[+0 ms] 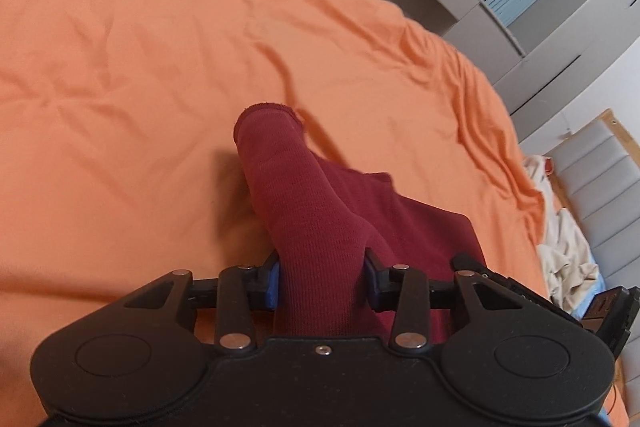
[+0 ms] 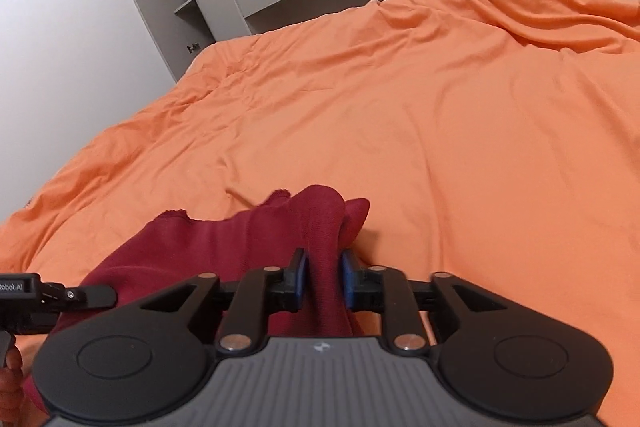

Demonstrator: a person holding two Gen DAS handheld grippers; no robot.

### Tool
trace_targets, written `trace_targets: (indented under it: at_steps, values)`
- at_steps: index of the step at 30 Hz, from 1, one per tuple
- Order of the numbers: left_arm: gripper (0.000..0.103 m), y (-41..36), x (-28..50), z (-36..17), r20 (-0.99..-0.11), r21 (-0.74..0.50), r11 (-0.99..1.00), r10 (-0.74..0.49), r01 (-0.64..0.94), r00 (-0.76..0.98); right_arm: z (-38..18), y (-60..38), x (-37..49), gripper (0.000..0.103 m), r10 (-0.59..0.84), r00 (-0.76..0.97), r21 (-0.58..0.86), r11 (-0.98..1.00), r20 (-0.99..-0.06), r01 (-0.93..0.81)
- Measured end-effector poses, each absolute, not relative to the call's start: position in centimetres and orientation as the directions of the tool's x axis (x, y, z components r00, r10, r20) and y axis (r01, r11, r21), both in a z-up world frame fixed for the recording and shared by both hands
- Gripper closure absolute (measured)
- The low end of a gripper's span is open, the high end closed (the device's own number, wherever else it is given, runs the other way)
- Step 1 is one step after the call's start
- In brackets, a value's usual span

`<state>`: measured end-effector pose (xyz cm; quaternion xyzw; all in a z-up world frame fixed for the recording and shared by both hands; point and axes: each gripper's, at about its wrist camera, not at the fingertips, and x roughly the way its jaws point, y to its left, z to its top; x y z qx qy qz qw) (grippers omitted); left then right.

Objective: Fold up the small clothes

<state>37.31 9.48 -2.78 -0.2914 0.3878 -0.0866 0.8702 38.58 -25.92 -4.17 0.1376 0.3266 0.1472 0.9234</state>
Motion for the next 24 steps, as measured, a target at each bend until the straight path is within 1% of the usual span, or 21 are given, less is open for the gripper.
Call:
trace_targets:
  at_steps: [1,3,4,5,6,7,9,11,13,15,17,20,24]
  values:
    - [0.058,9.5,37.3,-2.8,-0.629,-0.568,0.819,-0.372,-0.078,0.683,-4.0,-25.9,38.2,0.067,0.350,0.749,0.337,0.924,-0.563,-0.178]
    - [0.055,9.2,37.2,-2.7,-0.638,-0.548,0.832,-0.353,-0.082,0.684,-3.7,-26.0,37.2,0.052,0.338,0.762,0.326,0.929,-0.552,-0.176]
    - [0.053,8.8,37.4,-2.8,-0.642,-0.539,0.838,-0.344,-0.084,0.685,-3.4,-26.0,36.8,0.048,0.332,0.772,0.321,0.931,-0.542,-0.175]
    - [0.049,8.7,37.4,-2.7,-0.646,-0.528,0.845,-0.334,-0.085,0.687,-3.1,-25.8,36.2,0.038,0.327,0.782,0.314,0.933,-0.530,-0.178]
    - [0.043,8.6,37.3,-2.7,-0.649,-0.516,0.852,-0.322,-0.088,0.689,-2.8,-25.6,35.6,0.030,0.326,0.792,0.304,0.934,-0.517,-0.186]
    - [0.041,8.5,37.2,-2.6,-0.653,-0.500,0.861,-0.306,-0.092,0.693,-2.5,-25.3,34.9,0.028,0.329,0.798,0.293,0.935,-0.505,-0.200]
    - [0.027,8.2,36.8,-2.4,-0.657,-0.472,0.876,-0.274,-0.100,0.702,-2.3,-24.4,33.7,0.019,0.333,0.809,0.265,0.937,-0.485,-0.226]
    - [0.022,8.1,36.3,-2.1,-0.658,-0.446,0.889,-0.245,-0.106,0.712,-2.3,-23.4,32.4,0.014,0.323,0.817,0.226,0.944,-0.478,-0.241]
    - [0.017,7.8,35.9,-1.9,-0.662,-0.416,0.903,-0.217,-0.111,0.717,-2.5,-22.4,31.8,0.013,0.296,0.823,0.170,0.955,-0.485,-0.243]
    - [0.011,7.5,35.4,-1.7,-0.668,-0.383,0.917,-0.190,-0.113,0.720,-3.0,-21.4,31.2,0.010,0.228,0.830,0.091,0.973,-0.509,-0.211]
    - [0.009,6.9,34.7,-1.6,-0.668,-0.352,0.930,-0.174,-0.102,0.724,-3.7,-21.1,30.8,0.008,0.174,0.832,0.041,0.983,-0.527,-0.179]
    - [0.003,6.0,33.3,-1.8,-0.665,-0.303,0.949,-0.147,-0.084,0.732,-4.7,-21.4,30.3,0.000,0.125,0.832,0.020,0.991,-0.541,-0.135]
    - [0.002,5.6,31.4,-2.6,-0.660,-0.279,0.956,-0.122,-0.091,0.741,-5.6,-22.3,30.2,0.000,0.129,0.821,0.048,0.991,-0.556,-0.123]
